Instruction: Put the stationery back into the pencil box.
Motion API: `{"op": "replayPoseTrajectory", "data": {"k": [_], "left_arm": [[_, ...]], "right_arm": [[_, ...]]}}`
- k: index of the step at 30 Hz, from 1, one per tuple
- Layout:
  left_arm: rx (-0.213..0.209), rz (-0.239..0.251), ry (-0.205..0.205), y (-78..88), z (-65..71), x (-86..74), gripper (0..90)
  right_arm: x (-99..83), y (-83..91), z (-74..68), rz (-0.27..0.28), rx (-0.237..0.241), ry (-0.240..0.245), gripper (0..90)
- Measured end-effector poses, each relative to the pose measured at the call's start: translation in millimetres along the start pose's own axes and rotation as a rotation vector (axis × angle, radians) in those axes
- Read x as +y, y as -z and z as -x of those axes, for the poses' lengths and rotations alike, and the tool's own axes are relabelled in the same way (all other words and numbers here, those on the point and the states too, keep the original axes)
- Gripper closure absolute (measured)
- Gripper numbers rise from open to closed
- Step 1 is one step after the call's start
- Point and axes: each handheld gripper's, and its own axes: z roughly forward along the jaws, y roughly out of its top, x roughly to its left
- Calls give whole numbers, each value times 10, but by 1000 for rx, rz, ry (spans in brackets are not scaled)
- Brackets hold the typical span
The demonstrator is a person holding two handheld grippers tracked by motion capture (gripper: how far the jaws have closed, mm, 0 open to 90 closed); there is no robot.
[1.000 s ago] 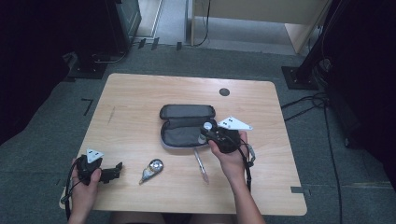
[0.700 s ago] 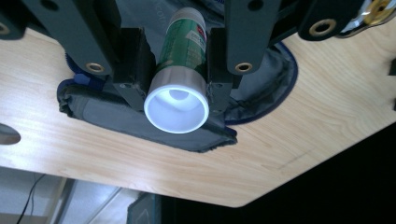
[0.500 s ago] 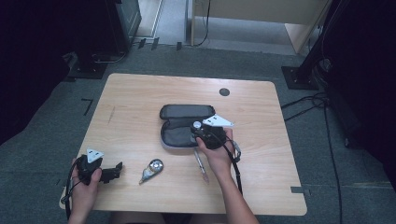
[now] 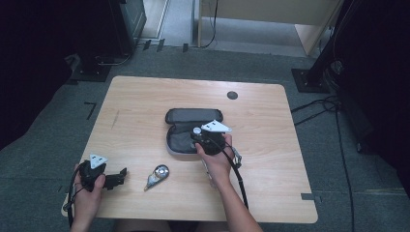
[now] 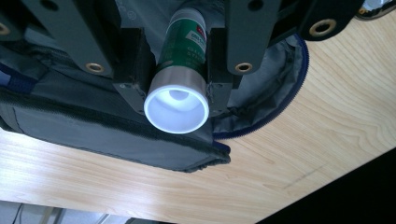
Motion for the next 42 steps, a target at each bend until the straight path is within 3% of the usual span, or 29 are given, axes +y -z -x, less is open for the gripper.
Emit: {"op": "replayPoseTrajectory", "data": {"k": [6,18,27,34,39,42], "left_arm": [[0,0,0,0,0,0,0],[0,0,0,0,0,0,0],[1,0,-1,0,-1,0,0],[1,0,-1,0,-1,1,0],[0,0,-1,0,-1,0,0],[0,0,-1,0,-1,0,0]], "right_arm": [[-13,25,35,-4,-11,6,657],[-65,217,230,-12,-19,-39,654],[-104,296,323,-31,10,-54,658],[-89,189,236,-35,67,-81,658],[-48,131,265,-47,83,-115,657],[-35,119,277,-62,77,-107,647]]}}
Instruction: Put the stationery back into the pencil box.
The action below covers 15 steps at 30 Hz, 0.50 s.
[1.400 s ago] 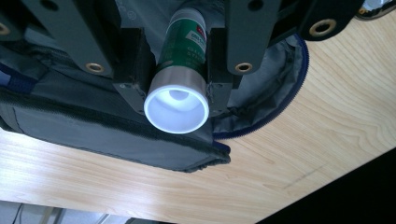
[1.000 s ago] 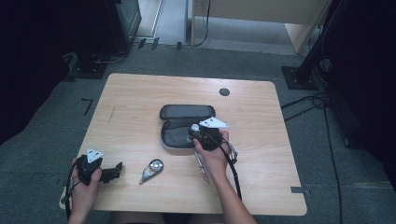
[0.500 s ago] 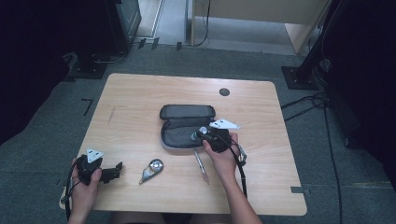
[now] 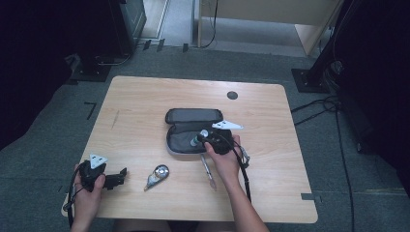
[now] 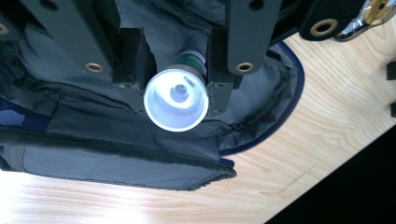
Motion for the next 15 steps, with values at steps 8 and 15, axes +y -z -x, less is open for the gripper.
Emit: {"op": "replayPoseTrajectory", "data": {"k": [8,15], "left_arm": [[-1,3,1,-3,2,0,0],[-2,3,0,-2,2,0,0]], "right_arm": [[-70,-121,26,-50,-123,10,660],[-71,-140,34,-42,-146,19,660]]}}
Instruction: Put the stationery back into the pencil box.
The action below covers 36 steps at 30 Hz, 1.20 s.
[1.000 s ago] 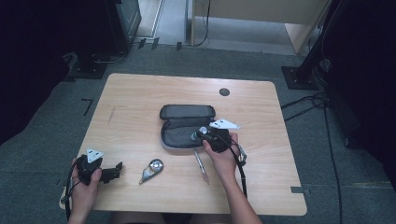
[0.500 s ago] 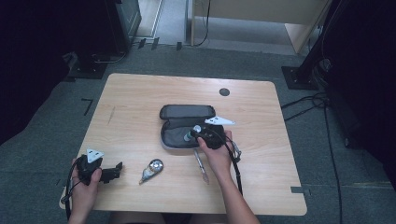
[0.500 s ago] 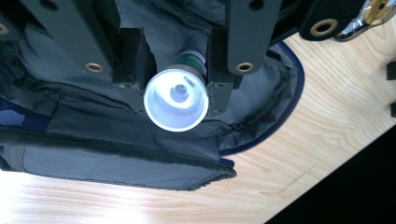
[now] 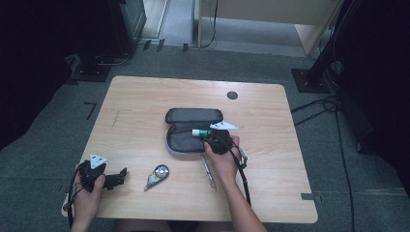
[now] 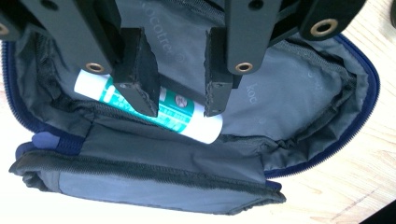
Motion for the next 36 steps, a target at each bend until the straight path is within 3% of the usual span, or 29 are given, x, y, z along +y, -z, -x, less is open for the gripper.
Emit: {"op": "replayPoseTrajectory", "data": {"k": [7,10,11,17,23,30,36], "left_arm": [[0,0,0,0,0,0,0],[0,0,0,0,0,0,0],[0,0,0,0,0,0,0],[0,0,1,0,1,0,0],[-1,0,2,0,1,0,0],[-1,0,1,0,1,0,0],[0,0,1,0,1,0,0]], "right_arm": [[13,115,-21,44,6,4,658],[5,191,-53,61,9,29,664],[-12,264,-74,82,10,34,678],[-63,421,-118,92,24,50,730],[-182,530,-172,56,19,77,791],[-451,586,-260,23,49,112,810],[-589,530,-242,-4,73,84,784]]}}
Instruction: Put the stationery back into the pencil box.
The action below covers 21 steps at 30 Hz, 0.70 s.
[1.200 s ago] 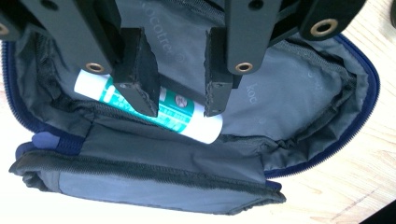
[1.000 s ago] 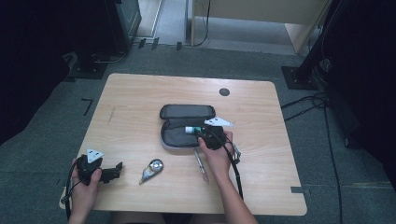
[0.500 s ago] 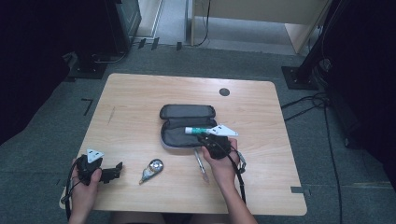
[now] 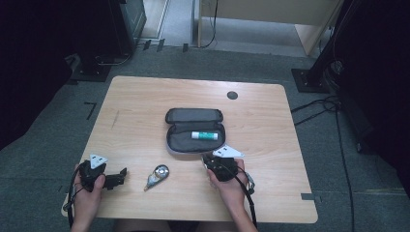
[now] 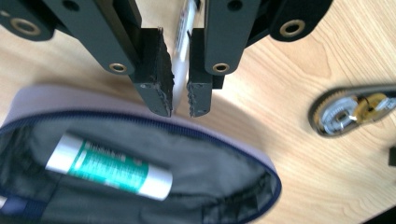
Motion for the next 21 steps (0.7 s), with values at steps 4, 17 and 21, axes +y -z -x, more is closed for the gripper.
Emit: {"op": "replayPoseTrajectory", "data": {"k": [4,17,21], "left_arm": [[0,0,0,0,0,0,0],[0,0,0,0,-1,0,0],[0,0,0,0,-1,0,0]], "right_arm": [[-69,-58,15,-30,10,-4,758],[-109,-233,26,-91,-10,-1,771],[-99,-231,23,-97,-18,20,788]]}}
